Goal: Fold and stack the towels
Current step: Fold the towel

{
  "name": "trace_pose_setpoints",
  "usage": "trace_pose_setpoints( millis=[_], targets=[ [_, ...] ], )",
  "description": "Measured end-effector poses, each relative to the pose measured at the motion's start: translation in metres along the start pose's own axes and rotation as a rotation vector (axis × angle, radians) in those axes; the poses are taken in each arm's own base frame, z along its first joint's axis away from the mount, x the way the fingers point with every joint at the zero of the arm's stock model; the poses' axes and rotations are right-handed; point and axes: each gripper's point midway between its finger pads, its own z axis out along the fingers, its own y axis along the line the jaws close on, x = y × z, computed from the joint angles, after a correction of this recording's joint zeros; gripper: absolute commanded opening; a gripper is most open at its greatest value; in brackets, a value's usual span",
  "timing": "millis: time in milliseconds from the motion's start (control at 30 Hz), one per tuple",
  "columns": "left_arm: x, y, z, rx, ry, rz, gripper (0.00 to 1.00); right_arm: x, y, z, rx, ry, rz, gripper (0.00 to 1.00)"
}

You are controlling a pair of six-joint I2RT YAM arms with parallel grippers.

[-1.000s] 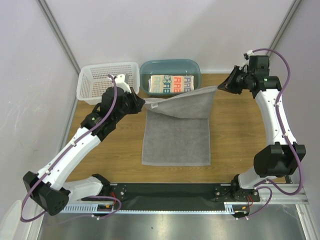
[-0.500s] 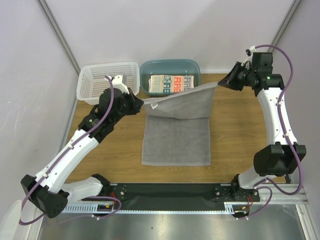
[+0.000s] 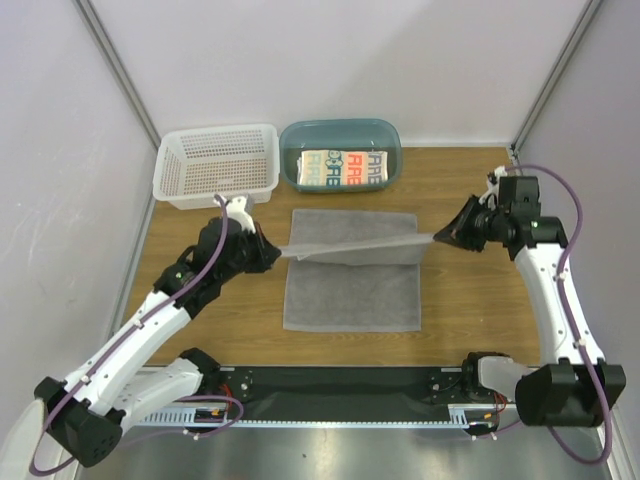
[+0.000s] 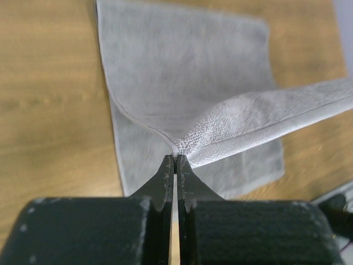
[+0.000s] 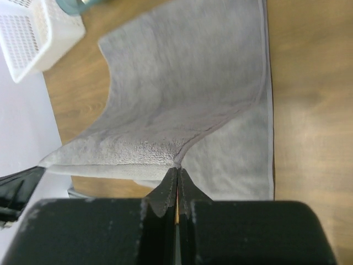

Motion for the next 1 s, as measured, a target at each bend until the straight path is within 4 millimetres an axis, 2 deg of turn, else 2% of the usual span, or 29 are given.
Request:
trace_pose_setpoints(
  millis=[167, 433, 633, 767, 1000],
  targets=[
    [0.05, 0.017, -0.003, 0.006, 0.113, -0.017, 0.0, 0.044, -0.023, -0.001, 0.04, 0.07, 0.058, 0.0],
    [0.117, 0.024, -0.009, 0.04, 0.276, -0.059, 0.0, 0.103, -0.064, 0.0, 0.154, 0.186, 0.15, 0.0],
    [0.152, 0.03, -0.014, 0.025, 0.367, -0.067, 0.0, 0.144, -0.09, 0.001, 0.212, 0.256, 0.213, 0.0],
    [0.177, 0.036, -0.017, 0.005, 0.429, -0.069, 0.0, 0.163, -0.101, 0.002, 0.236, 0.293, 0.226, 0.0],
    [0.203, 0.046, -0.019, -0.041, 0.492, -0.067, 0.0, 0.198, -0.122, 0.009, 0.287, 0.378, 0.23, 0.0]
  ],
)
